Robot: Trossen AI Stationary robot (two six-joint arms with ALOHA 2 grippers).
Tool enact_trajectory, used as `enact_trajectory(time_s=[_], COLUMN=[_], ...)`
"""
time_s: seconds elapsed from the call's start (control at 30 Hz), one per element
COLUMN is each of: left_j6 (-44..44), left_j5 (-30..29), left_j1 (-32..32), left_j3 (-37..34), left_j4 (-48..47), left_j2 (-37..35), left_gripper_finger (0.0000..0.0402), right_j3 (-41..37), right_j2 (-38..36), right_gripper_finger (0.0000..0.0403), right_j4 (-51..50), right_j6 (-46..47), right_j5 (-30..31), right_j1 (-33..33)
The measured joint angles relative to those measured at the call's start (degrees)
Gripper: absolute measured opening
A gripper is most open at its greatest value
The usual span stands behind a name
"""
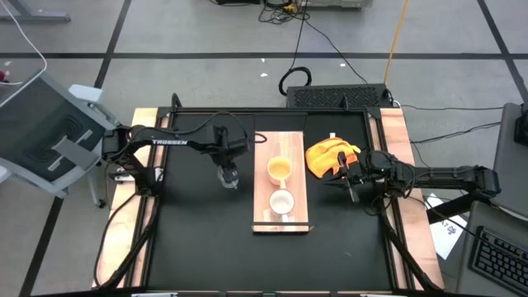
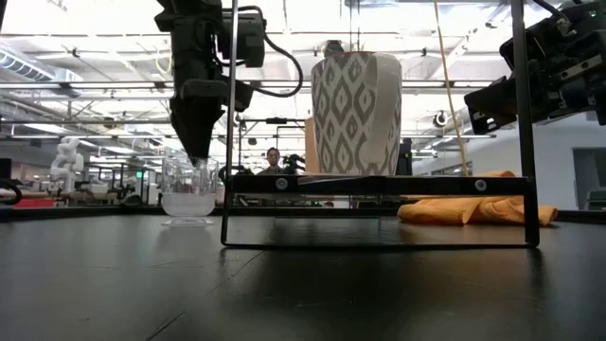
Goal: Stack small to large cups/mugs on shelf
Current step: Put the transparent cup on the shelf
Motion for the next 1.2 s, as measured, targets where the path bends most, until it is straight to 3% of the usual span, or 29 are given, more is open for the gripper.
enact_trajectory(time_s=[0.13,0.8,1.2], left_j6=[-2.3,-6.8,-5.6], left_j5=[2.5,2.1,2.5], left_j1=[-0.2,-0.7,-0.7], left_j3=[0.0,0.0,0.0], left_j4=[-0.8,-3.7,-3.6], left_j2=[0.0,0.0,0.0], left_gripper_finger=[0.0216,0.0215,0.0103], right_j3=[0.0,0.0,0.0], right_j2=[0.0,0.0,0.0], right_gripper_finger=[0.0,0.0,0.0], right_j4=[0.0,0.0,0.0], right_j6=[0.0,0.0,0.0], right_j5=[0.0,0.0,0.0], right_j1=[0.0,0.0,0.0])
